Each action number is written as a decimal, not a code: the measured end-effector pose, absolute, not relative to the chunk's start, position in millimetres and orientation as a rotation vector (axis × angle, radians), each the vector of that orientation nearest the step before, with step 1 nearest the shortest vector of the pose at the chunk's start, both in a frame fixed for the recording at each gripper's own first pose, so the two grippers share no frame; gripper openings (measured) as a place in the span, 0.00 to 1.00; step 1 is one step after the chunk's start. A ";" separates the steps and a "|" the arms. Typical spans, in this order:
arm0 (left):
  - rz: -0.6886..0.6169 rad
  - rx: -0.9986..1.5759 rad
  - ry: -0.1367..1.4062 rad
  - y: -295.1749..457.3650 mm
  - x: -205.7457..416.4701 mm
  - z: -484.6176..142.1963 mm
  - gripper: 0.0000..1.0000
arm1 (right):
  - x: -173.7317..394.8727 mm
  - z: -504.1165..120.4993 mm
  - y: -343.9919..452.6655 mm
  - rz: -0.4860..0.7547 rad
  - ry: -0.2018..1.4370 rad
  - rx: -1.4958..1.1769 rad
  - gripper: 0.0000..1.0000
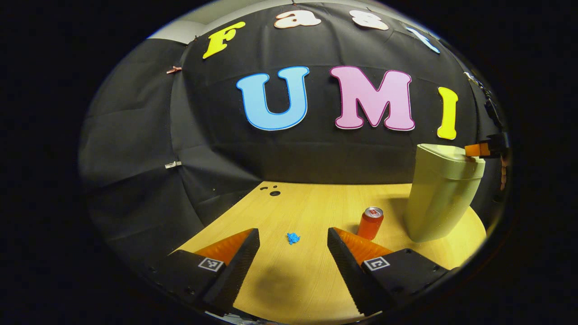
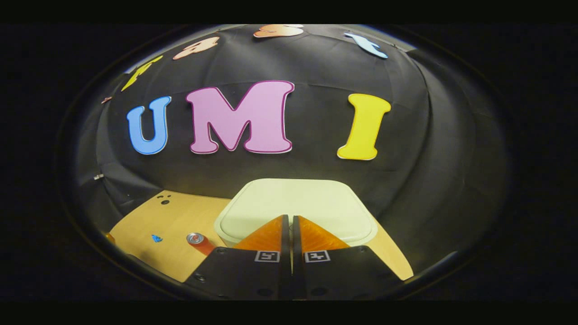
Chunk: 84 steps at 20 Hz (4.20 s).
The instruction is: Press the lid of the desktop garbage bin to open it, pick up the crumpled paper on the desktop and throw it into the bin, then pick up the pop can on the desktop and drop it into the bin, and finally close the garbage bin lid.
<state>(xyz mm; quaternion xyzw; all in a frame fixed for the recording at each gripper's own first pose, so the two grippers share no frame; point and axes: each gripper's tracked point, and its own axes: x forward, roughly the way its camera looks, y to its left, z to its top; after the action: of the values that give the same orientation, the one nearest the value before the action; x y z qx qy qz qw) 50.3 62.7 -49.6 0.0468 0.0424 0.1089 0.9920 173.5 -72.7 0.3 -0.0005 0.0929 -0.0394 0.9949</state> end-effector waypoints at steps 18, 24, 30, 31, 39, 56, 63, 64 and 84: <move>0.144 0.051 0.080 93.5 27.1 -64.8 0.96 | 90.1 5.4 -26.3 -0.055 0.154 0.006 0.10; 0.096 0.052 0.103 102.9 58.0 -72.9 0.96 | 68.9 -12.1 -20.9 -0.054 0.173 -0.017 0.01; 0.126 0.027 0.165 128.9 114.2 -95.3 0.97 | 57.5 -52.0 -25.2 -0.043 0.270 -0.016 0.45; 0.142 0.015 0.184 134.3 123.6 -102.7 0.97 | 56.8 -57.6 -26.0 -0.046 0.285 -0.006 0.59; 0.165 -0.051 0.268 140.1 203.5 -136.8 0.98 | 60.3 -88.1 -35.5 -0.054 0.360 -0.006 1.00; 0.214 -0.041 0.465 127.8 290.7 -229.9 0.97 | 69.3 -159.5 -22.8 0.055 0.537 -0.020 0.98; 0.212 -0.025 0.473 123.7 295.9 -241.5 0.90 | 70.9 -167.1 -29.5 0.053 0.559 0.001 0.98; 0.216 -0.030 0.470 123.9 296.4 -240.7 0.87 | 70.1 -168.0 -31.2 0.049 0.561 0.009 0.98; 0.093 0.045 0.341 89.8 277.0 -166.7 0.24 | 55.5 -186.3 -29.4 0.071 0.574 0.027 0.99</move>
<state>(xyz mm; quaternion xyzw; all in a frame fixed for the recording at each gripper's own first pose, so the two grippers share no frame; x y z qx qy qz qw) 277.0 89.8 -166.7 0.0223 0.1694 0.0462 0.9842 55.5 -29.4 -186.3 0.0133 0.2832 0.0348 0.9583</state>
